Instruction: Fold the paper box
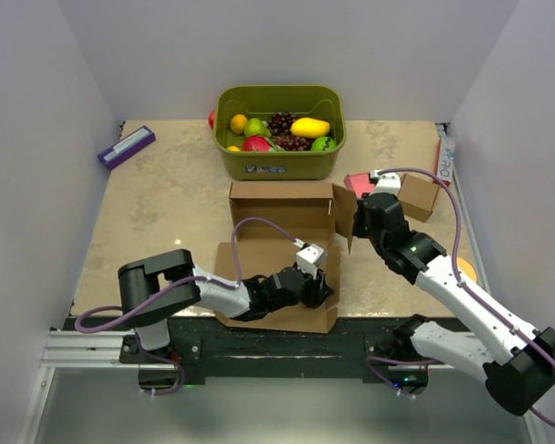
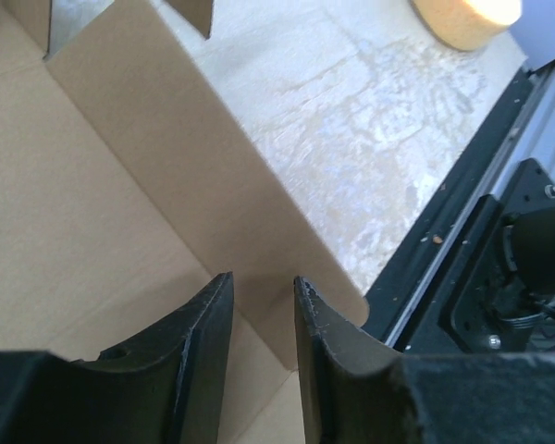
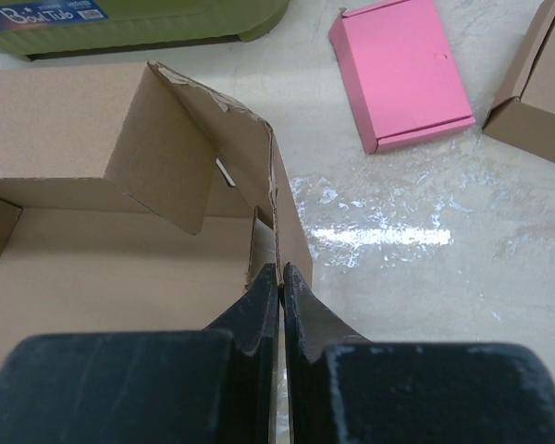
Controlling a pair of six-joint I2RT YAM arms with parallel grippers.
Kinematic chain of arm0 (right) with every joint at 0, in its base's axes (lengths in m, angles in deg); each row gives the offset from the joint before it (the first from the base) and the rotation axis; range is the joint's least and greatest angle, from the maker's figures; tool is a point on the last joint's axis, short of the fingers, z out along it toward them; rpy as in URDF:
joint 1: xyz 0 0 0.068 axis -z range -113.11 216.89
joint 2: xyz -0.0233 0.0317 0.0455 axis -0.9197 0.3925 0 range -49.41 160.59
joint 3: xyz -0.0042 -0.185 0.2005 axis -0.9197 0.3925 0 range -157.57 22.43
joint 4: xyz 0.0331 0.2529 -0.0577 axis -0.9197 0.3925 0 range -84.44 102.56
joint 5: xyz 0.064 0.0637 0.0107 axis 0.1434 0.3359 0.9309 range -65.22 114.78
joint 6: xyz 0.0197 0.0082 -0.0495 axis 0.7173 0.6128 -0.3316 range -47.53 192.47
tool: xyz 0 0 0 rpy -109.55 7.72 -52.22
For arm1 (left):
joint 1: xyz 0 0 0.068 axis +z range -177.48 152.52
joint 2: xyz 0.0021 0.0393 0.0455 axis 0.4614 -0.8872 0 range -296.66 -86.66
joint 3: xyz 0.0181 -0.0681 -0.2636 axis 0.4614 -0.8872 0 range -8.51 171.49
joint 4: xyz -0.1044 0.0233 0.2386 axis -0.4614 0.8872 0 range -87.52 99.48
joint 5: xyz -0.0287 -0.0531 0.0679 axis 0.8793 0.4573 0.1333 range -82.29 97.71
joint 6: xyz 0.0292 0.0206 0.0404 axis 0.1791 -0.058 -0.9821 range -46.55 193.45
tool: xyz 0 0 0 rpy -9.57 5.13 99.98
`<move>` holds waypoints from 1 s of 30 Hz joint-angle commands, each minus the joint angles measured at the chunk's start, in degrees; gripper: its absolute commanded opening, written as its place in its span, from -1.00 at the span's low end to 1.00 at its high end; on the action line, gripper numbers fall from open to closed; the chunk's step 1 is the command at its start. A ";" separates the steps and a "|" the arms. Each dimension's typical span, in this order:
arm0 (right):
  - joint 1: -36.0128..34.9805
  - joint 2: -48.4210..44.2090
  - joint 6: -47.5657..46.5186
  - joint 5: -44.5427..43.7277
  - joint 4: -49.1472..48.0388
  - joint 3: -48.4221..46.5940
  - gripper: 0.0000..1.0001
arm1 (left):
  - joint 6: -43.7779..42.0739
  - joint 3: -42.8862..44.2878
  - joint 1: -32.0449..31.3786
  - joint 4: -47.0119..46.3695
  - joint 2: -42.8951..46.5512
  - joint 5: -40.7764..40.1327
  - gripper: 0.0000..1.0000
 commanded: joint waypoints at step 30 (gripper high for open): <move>0.12 -1.66 11.73 7.89 -1.95 1.49 -1.00 | 2.22 0.87 -0.52 -14.19 -15.24 5.09 -0.83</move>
